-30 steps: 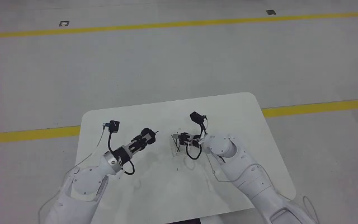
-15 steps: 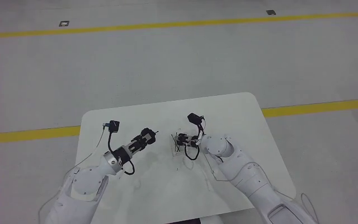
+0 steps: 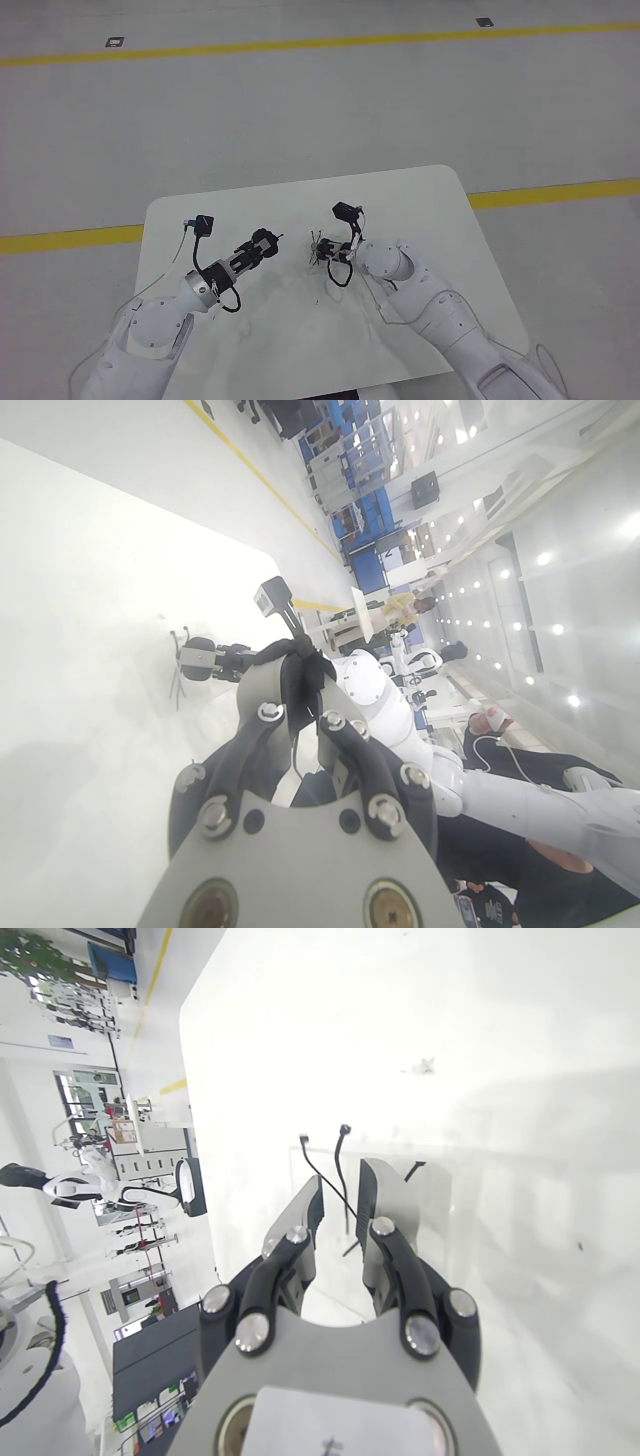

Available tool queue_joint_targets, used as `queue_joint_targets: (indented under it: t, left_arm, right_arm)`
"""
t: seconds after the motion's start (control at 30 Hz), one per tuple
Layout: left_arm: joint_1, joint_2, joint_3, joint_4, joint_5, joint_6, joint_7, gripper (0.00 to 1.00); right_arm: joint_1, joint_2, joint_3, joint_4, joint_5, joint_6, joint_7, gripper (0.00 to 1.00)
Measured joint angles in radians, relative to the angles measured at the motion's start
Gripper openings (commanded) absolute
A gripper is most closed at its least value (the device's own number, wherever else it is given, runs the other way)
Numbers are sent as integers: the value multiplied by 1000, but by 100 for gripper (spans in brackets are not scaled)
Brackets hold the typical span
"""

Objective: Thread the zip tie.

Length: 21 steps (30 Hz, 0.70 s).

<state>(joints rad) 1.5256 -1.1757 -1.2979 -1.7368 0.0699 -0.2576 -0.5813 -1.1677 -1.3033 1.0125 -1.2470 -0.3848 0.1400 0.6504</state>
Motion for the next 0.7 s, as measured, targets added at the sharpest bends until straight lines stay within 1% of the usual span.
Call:
queue_joint_targets:
  t: [0.17,0.37,0.5,0.6,0.7]
  left_arm:
    - [0,0,0,0,0,0,0,0]
    - [0,0,0,0,0,0,0,0]
    - [0,0,0,0,0,0,0,0]
    - [0,0,0,0,0,0,0,0]
    - [0,0,0,0,0,0,0,0]
  right_arm:
    - [-18,6,11,-43,-18,24,9,17]
    - [-25,8,13,-67,-21,33,8,17]
    - [-27,9,23,-71,-21,46,2,15]
    - [-25,10,29,-67,-16,62,3,11]
    - [-20,10,32,-59,-11,66,0,11]
